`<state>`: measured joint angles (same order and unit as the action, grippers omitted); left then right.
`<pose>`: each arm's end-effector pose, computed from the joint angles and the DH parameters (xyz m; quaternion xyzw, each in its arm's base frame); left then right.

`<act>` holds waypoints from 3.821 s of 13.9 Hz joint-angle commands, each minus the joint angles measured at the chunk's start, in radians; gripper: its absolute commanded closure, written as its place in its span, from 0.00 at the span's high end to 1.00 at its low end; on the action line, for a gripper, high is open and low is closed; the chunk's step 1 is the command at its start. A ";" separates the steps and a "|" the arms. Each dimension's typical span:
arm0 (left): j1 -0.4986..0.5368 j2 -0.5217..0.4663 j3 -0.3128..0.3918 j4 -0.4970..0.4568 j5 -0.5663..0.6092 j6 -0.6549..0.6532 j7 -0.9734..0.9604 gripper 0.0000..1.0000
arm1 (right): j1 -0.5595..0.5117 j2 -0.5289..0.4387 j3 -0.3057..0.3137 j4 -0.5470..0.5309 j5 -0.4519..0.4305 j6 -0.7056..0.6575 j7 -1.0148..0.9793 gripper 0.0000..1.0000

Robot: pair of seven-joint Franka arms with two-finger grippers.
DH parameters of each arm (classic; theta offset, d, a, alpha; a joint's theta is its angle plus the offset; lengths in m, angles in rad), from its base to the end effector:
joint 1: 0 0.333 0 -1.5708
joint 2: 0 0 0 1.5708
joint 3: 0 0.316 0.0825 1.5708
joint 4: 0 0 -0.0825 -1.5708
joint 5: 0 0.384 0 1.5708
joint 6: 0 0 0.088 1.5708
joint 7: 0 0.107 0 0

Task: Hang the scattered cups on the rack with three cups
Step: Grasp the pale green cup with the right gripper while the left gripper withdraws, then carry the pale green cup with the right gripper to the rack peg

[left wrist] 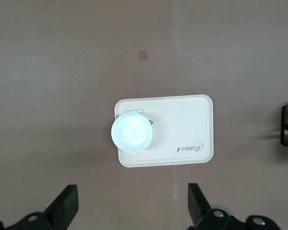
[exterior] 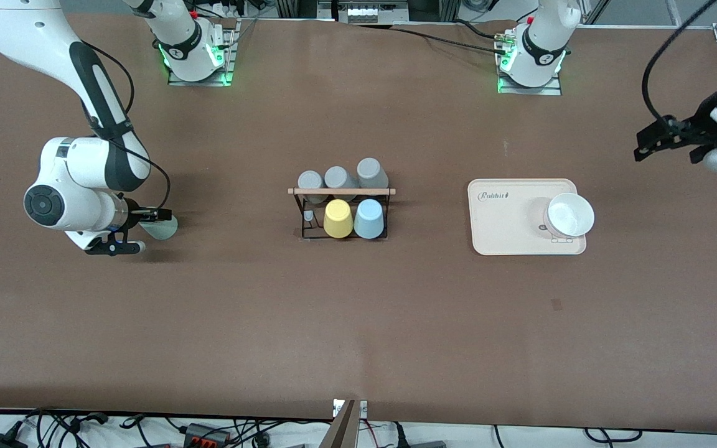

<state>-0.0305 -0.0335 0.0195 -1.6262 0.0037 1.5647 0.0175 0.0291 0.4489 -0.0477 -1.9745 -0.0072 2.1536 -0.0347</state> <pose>0.5425 -0.0054 0.6162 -0.9998 0.0143 0.0140 0.0015 0.5825 -0.0107 0.2207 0.9908 0.0113 -0.1346 0.0097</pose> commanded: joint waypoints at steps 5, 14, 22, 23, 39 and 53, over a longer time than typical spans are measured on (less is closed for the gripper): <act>-0.011 -0.003 -0.070 0.013 0.022 -0.074 -0.065 1.00 | -0.006 -0.002 0.006 -0.007 0.000 0.002 0.009 0.42; 0.044 0.010 -0.059 0.020 0.019 -0.089 -0.059 1.00 | 0.017 -0.035 0.009 0.332 0.048 -0.357 0.003 0.27; 0.038 0.033 -0.070 0.055 0.019 -0.089 -0.064 1.00 | 0.192 -0.021 0.009 0.559 0.069 -0.472 0.162 0.26; 0.040 0.035 -0.070 0.055 0.019 -0.089 -0.060 1.00 | 0.222 -0.021 0.009 0.568 0.069 -0.474 0.197 0.26; 0.040 0.033 -0.072 0.059 0.027 -0.087 -0.059 1.00 | 0.575 0.123 0.011 0.701 0.067 -0.367 0.507 0.24; 0.038 0.033 -0.072 0.059 0.021 -0.089 -0.060 1.00 | 0.618 0.175 0.009 0.694 0.067 -0.405 0.450 0.24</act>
<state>0.0111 -0.0147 -0.0491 -1.5971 0.0070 1.4875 -0.0492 0.6456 0.6098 -0.0292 -1.3101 0.0521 1.7766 0.4452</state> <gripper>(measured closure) 0.000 0.335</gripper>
